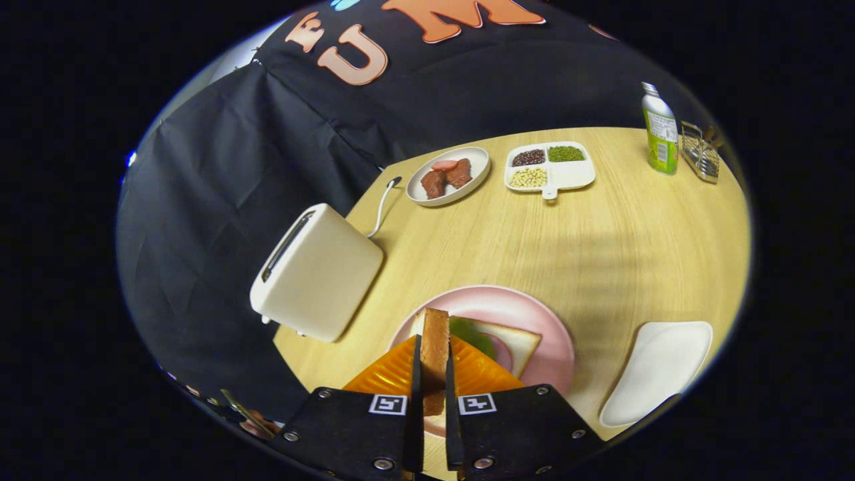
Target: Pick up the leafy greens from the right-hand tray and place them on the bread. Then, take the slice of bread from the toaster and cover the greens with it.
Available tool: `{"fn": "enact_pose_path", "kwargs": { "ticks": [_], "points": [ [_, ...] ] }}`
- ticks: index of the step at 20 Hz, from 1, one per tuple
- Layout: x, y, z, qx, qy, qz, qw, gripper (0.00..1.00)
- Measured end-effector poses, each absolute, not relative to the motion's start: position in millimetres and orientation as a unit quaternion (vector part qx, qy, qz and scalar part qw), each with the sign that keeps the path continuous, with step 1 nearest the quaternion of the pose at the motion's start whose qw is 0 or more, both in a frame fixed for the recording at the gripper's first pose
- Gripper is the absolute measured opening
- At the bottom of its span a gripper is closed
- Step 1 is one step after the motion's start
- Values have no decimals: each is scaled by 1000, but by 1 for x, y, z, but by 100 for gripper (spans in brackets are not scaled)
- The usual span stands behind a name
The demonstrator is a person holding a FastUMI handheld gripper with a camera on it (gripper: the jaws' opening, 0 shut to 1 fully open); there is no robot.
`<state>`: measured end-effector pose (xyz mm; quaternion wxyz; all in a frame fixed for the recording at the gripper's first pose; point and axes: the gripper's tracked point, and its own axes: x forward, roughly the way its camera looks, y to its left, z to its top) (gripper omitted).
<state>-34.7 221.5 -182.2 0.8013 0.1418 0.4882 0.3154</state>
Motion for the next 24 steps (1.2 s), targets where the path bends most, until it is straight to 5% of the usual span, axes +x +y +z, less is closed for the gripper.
{"fn": "enact_pose_path", "kwargs": {
  "ticks": [4, 12, 24],
  "points": [
    [-34, 213, -192, 95, 468, 309, 822, 19],
    [-12, 185, -193, -5, 394, 270, 879, 51],
    [39, 133, -66, -5, 146, 160, 976, 75]
  ]
}}
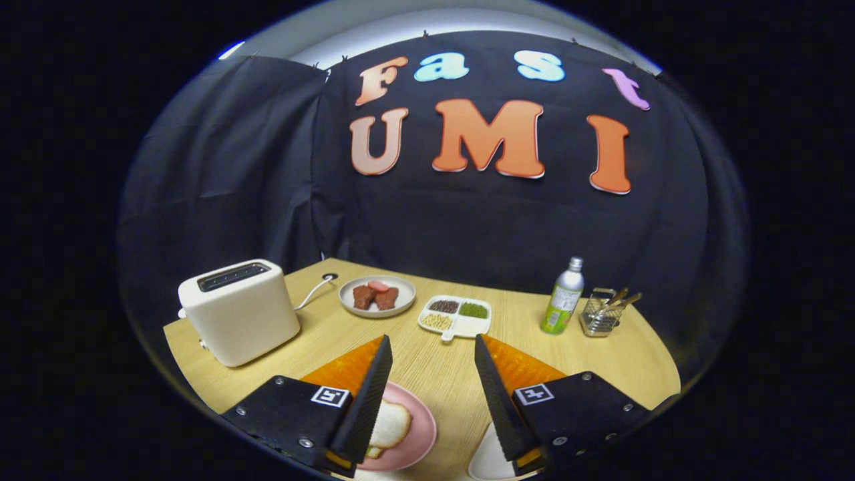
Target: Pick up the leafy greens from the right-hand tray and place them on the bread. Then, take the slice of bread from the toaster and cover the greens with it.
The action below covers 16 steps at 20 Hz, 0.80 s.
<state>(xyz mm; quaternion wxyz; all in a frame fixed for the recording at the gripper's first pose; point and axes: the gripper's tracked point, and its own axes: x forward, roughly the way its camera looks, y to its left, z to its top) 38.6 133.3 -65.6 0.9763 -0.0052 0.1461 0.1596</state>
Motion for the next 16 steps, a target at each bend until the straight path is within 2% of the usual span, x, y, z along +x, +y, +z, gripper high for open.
{"fn": "enact_pose_path", "kwargs": {
  "ticks": [9, 16],
  "points": [
    [41, 102, 13, -28, -8, 82, 996, 96],
    [39, 100, 39, -11, -43, 65, 997, 98]
  ]
}}
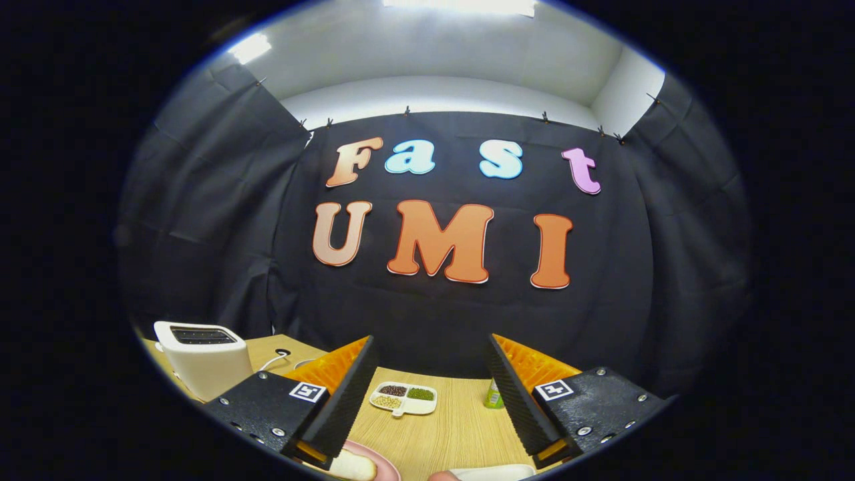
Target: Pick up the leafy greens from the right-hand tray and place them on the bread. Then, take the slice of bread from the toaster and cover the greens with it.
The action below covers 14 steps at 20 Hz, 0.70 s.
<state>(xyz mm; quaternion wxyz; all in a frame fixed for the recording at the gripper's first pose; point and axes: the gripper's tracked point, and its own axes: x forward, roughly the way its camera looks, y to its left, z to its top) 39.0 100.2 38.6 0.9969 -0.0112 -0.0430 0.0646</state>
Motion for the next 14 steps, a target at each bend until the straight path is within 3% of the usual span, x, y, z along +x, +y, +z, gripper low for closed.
{"fn": "enact_pose_path", "kwargs": {
  "ticks": [14],
  "points": [
    [34, 101, 50, -8, -75, 51, 996, 98]
  ]
}}
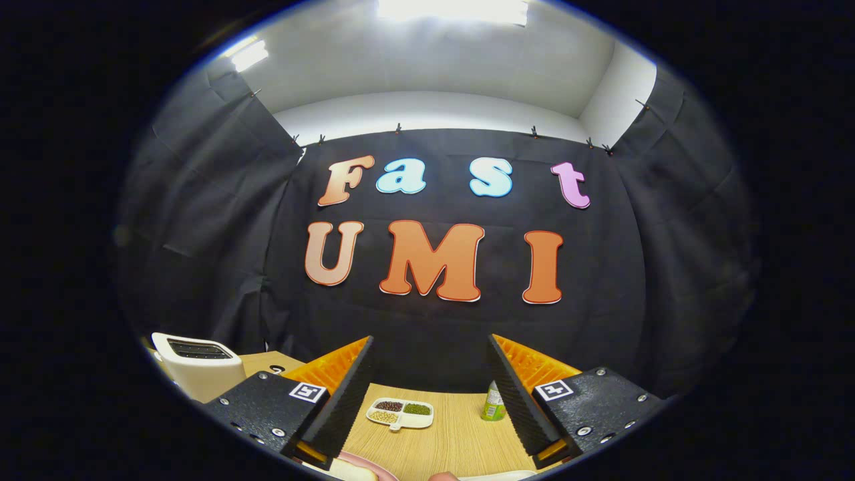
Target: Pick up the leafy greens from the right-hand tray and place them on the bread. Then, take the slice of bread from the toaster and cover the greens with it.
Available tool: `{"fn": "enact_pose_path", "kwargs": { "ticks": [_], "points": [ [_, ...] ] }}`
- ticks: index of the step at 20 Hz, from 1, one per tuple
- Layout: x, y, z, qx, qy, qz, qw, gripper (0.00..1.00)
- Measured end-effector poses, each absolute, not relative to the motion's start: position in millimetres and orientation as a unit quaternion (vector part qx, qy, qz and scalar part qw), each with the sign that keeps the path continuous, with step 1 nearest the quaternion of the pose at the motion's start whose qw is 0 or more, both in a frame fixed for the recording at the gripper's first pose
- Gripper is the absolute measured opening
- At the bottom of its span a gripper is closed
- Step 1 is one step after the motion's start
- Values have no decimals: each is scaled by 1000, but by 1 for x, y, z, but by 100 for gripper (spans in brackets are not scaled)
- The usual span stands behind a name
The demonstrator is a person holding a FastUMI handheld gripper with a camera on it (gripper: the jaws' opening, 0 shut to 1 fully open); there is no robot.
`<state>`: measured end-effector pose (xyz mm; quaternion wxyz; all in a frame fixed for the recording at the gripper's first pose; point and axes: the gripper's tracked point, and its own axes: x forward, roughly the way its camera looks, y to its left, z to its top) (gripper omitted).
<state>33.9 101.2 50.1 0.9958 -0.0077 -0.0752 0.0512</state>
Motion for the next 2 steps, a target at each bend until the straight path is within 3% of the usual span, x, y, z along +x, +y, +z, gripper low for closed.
{"fn": "enact_pose_path", "kwargs": {
  "ticks": [2],
  "points": [
    [38, 101, 50, -10, -76, 52, 996, 98]
  ]
}}
